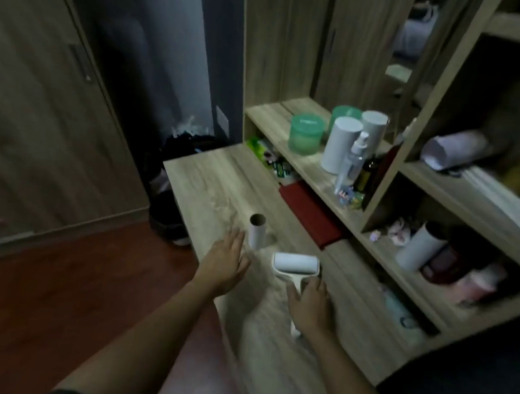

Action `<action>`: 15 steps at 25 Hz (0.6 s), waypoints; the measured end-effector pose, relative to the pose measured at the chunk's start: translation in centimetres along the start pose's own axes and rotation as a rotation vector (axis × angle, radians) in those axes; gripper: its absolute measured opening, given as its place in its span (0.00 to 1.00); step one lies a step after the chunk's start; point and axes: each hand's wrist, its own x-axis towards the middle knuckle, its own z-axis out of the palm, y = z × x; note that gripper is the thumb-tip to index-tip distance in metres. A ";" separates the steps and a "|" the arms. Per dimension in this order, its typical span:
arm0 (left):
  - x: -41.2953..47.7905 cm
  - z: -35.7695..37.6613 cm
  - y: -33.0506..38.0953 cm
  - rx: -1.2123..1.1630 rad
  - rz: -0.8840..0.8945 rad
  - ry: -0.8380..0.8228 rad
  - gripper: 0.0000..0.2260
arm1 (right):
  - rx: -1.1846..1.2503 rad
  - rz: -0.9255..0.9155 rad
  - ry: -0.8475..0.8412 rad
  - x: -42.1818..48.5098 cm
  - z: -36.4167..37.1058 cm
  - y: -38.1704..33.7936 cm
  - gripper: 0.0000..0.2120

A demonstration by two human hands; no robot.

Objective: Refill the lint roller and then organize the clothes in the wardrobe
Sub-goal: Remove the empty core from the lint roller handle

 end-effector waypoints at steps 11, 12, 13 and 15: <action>0.4 11.9 0.1 0.028 -0.110 -0.044 0.27 | -0.116 0.030 -0.011 1.2 3.8 3.2 0.17; 0.3 12.2 0.0 0.029 -0.107 -0.033 0.27 | -0.112 0.023 -0.021 1.2 3.7 3.4 0.18; 0.3 12.2 -0.1 0.013 -0.111 -0.034 0.27 | -0.099 0.022 -0.039 1.2 3.6 3.5 0.18; 0.6 12.1 -0.2 -0.046 -0.124 -0.073 0.28 | -0.050 0.019 -0.074 1.3 3.1 3.9 0.17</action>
